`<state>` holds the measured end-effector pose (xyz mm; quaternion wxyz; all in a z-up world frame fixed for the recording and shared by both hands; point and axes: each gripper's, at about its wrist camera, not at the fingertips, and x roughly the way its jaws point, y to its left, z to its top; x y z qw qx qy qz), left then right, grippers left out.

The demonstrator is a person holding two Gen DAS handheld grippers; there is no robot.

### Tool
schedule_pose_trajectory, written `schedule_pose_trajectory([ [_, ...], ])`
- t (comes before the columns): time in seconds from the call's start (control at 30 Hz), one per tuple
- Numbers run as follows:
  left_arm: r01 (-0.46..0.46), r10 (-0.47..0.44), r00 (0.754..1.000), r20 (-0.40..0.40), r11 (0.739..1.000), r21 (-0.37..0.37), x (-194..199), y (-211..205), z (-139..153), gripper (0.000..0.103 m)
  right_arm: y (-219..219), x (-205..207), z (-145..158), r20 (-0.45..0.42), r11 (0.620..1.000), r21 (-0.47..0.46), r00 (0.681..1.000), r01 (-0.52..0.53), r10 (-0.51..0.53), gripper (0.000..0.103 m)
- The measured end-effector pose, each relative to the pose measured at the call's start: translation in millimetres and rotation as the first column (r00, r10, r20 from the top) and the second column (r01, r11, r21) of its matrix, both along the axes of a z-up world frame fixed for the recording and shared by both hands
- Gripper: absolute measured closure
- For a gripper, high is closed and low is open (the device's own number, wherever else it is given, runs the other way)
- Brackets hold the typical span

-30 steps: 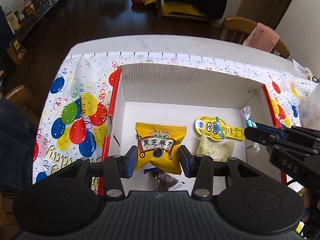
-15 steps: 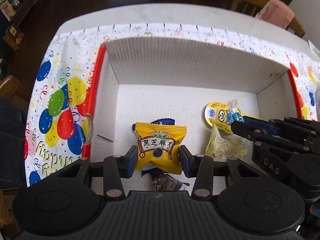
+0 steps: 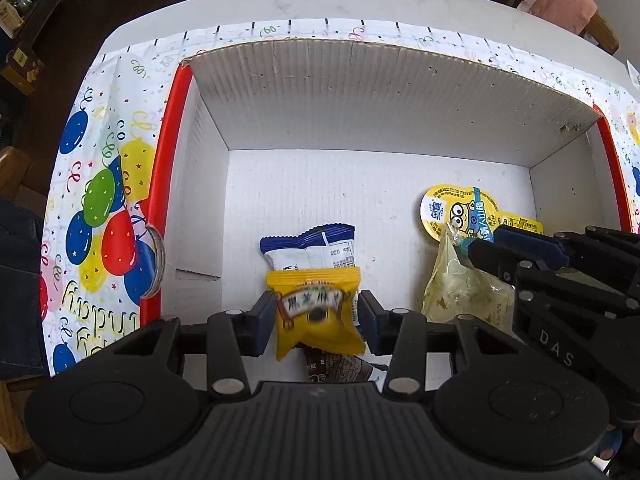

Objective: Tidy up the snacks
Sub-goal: 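Open the left tool to drop the yellow packet while the right tool releases the candy stick, then move both tools back from the box toward the remaining snacks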

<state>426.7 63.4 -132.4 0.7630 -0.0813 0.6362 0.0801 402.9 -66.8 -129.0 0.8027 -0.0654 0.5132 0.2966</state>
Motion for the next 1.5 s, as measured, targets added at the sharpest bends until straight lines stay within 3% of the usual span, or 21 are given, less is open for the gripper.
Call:
schedule_pose_trajectory([
  [0.47,-0.008,0.01,0.995,0.098,1.0,-0.019,-22.1,-2.2,28.8,0.054,-8.5,-17.7,24.3,0.038,0.999,0.024,0.999,0.026,-0.027,0.074],
  [1.0,0.037,-0.036,0.967,0.251,0.999,0.0,-71.5,-9.8,77.2,0.049,-18.1,-60.3,63.8,0.101,0.996,0.081,0.993,0.049,-0.057,0.065],
  [1.33,0.058,-0.05,0.941,0.335,0.998,-0.013,-108.9,-10.8,101.7,0.046,-29.0,-91.4,79.9,0.125,0.987,0.138,0.987,0.085,-0.103,0.052],
  [1.5,0.075,-0.067,0.924,0.376,0.997,-0.005,-129.2,-13.1,113.6,0.04,-34.7,-106.9,86.1,0.141,0.981,0.16,0.981,0.108,-0.131,0.042],
])
